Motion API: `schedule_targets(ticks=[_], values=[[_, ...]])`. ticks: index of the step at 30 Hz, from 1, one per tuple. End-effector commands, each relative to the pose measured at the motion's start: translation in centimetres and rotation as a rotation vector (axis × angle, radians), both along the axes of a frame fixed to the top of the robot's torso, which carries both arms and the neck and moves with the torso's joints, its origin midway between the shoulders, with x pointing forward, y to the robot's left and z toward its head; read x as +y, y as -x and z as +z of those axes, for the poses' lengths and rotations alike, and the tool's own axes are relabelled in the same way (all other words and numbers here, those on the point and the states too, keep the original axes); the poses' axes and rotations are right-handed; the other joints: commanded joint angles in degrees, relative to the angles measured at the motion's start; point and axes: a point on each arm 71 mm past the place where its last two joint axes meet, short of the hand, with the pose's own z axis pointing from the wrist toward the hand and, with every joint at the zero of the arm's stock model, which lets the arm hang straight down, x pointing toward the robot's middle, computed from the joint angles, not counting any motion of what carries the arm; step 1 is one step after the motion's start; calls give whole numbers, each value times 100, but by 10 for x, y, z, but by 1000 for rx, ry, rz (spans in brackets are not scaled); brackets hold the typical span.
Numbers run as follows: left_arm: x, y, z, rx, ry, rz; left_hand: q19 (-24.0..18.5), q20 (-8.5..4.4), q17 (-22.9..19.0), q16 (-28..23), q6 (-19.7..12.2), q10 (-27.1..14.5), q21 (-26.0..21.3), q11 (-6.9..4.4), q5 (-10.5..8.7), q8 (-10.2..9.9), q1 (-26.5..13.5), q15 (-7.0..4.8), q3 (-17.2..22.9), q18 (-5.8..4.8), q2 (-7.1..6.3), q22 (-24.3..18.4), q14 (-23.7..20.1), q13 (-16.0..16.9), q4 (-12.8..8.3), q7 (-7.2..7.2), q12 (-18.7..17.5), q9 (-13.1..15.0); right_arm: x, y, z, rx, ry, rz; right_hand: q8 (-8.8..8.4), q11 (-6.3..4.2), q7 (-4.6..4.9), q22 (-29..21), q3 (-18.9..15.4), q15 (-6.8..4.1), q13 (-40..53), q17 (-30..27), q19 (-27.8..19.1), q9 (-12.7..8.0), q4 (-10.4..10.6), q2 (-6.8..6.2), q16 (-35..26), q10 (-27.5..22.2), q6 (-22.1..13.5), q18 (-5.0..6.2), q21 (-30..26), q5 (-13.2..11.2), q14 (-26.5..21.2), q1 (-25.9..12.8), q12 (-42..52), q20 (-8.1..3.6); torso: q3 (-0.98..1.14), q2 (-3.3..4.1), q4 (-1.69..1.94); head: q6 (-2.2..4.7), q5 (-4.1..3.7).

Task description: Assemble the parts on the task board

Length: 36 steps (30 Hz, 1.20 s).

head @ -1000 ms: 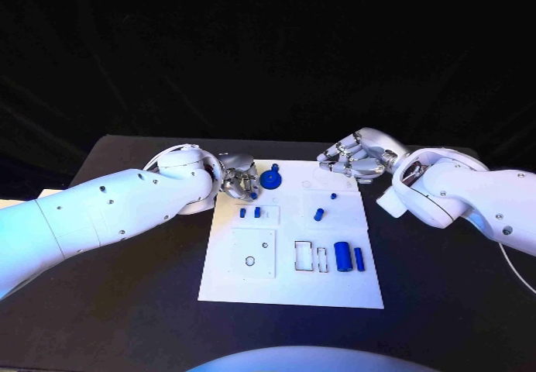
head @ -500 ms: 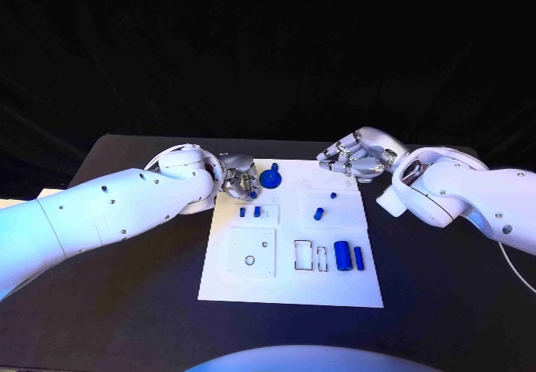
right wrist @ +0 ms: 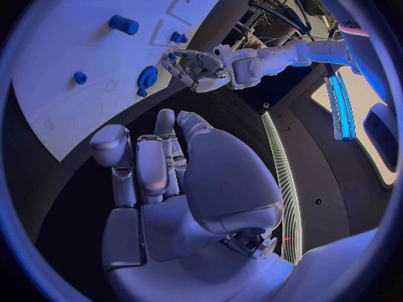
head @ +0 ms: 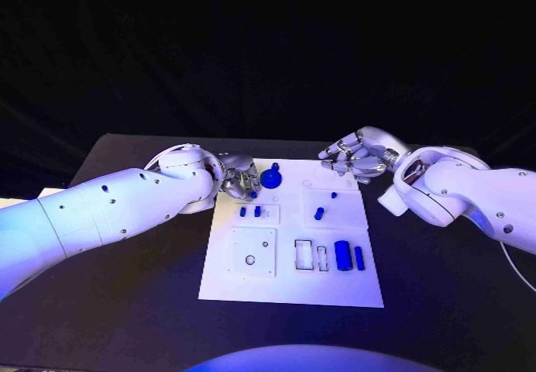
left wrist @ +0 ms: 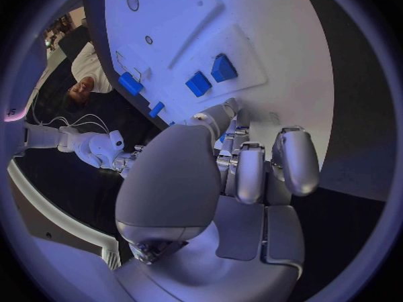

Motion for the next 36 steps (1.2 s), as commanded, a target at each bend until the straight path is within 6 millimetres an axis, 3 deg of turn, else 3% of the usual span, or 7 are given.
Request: schedule_targets(ticks=[1,8,10,16,22,28,36], values=[[4,-1,-1,4,-14,16,-21,45,-40,-44,-145,-110,-67,14,-18,-17,-75,48,44,-27,-30,251,103,-21,0,29,-69,-33,-2,-1,-2,2,29,-14,3,-4,65,-196,75,22,-375,-357,-98,-5,18,-105,-403,-177,-18,96,-151,-44,-101,-2,-369,22,-6,-2,-2,3,-11],[11,-2,1,-19,2,32,-54,73,-74,-55,-214,-217,-172,53,-21,6,-117,74,58,-7,-76,190,92,-44,-7,54,-126,-30,-10,-3,-5,18,91,-24,91,109,130,-407,286,104,-1506,-781,-141,20,-42,-254,-865,-488,-48,124,-333,-135,-158,196,-1452,84,-5,3,11,27,-36],[14,-1,3,-28,20,33,-53,82,-75,-52,-170,-224,-175,62,-19,31,-107,83,76,-7,-73,189,92,-45,-21,57,-125,-20,-13,-3,-6,16,121,-22,149,165,138,-398,442,119,-2016,-844,-109,36,-107,-295,-913,-314,-18,123,-341,-274,-134,270,-1816,95,-10,2,13,31,-38],[29,-1,13,-7,138,57,-115,96,-238,-134,-27,-232,-372,56,-23,96,-108,83,107,35,-105,70,36,-41,-63,34,-107,1,-23,-5,-9,9,223,-29,219,97,58,-374,694,82,-2608,-887,-62,57,-316,-335,-925,-97,140,117,-338,-848,-97,450,-2176,70,7,-5,-4,62,-42],[59,-4,32,19,499,190,-291,79,-742,-431,365,8,-881,9,-30,303,-183,45,159,137,38,-242,-153,37,-32,19,104,59,-27,-6,-8,-90,402,-3,269,17,-29,-89,835,20,-2938,-773,133,82,-503,-372,-764,161,375,64,-163,-1113,19,548,-2284,22,13,-14,-8,121,-112],[85,-6,41,52,819,301,-948,33,-2029,-1316,515,19,-2435,11,-1,385,42,19,364,418,167,-1189,-752,103,-268,49,266,68,-24,-5,-9,-199,574,23,221,1,-49,77,963,16,-3298,-763,255,73,-613,-405,-724,285,487,31,-58,-1386,109,538,-2494,-1,-8,-21,0,152,-298],[94,8,42,172,1205,389,-1142,42,-2348,-1571,577,-12,-2891,4,6,427,-98,32,395,480,277,-1466,-878,180,-293,60,439,62,-10,0,-20,-280,706,69,121,86,-51,-21,1143,64,-3674,-894,214,44,-642,-524,-854,23,487,47,-124,-1691,91,469,-2808,36,-14,-15,-11,218,-356]])
